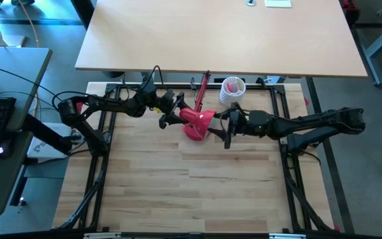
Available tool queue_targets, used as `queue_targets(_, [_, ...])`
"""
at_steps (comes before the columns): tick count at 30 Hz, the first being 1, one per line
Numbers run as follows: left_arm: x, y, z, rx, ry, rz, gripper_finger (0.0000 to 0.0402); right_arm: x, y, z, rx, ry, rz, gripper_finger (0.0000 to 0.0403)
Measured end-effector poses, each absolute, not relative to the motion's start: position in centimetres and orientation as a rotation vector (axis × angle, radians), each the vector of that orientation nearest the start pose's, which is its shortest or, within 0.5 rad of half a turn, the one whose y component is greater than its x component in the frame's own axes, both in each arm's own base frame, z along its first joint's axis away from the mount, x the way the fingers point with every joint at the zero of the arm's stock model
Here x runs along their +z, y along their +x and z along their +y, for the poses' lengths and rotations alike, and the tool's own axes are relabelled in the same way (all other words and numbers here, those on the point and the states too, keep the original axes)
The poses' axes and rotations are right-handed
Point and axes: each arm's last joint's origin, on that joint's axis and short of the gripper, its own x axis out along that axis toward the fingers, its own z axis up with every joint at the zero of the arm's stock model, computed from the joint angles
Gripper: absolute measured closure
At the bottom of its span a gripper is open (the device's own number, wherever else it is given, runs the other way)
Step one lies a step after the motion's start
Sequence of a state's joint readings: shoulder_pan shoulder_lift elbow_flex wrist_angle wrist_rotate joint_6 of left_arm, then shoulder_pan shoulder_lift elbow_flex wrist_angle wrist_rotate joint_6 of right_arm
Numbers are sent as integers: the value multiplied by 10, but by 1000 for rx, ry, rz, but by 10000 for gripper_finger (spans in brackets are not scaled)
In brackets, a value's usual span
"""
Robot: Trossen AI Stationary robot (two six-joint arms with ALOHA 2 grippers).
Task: Screw lightbulb
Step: Remove the lightbulb from the red lamp
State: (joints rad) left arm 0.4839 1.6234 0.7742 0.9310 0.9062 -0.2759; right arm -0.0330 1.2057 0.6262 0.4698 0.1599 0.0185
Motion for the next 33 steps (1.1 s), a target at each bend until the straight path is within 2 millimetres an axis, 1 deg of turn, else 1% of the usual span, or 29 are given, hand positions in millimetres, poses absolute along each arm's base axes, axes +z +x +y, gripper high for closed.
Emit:
queue_targets(10, [230,299,132,-424,-224,-4,144,255,259,-13,-138,-947,200,141])
queue_targets(13, [230,299,132,-425,-224,-4,144,256,259,-13,-119,-1158,217,142])
queue_targets(16, [230,299,132,-425,-226,-4,144,256,259,-14,-111,-1311,235,142])
queue_targets(20, [230,299,132,-423,-226,-4,144,255,259,-14,-104,-1460,263,142])
queue_targets(26, [230,299,132,-420,-227,-4,144,255,259,-10,-110,-1583,296,142])
queue_targets(29, [230,299,132,-417,-227,-5,144,255,259,-4,-125,-1589,313,142])
queue_targets(33, [230,299,132,-415,-228,-5,144,255,259,2,-134,-1489,296,141])
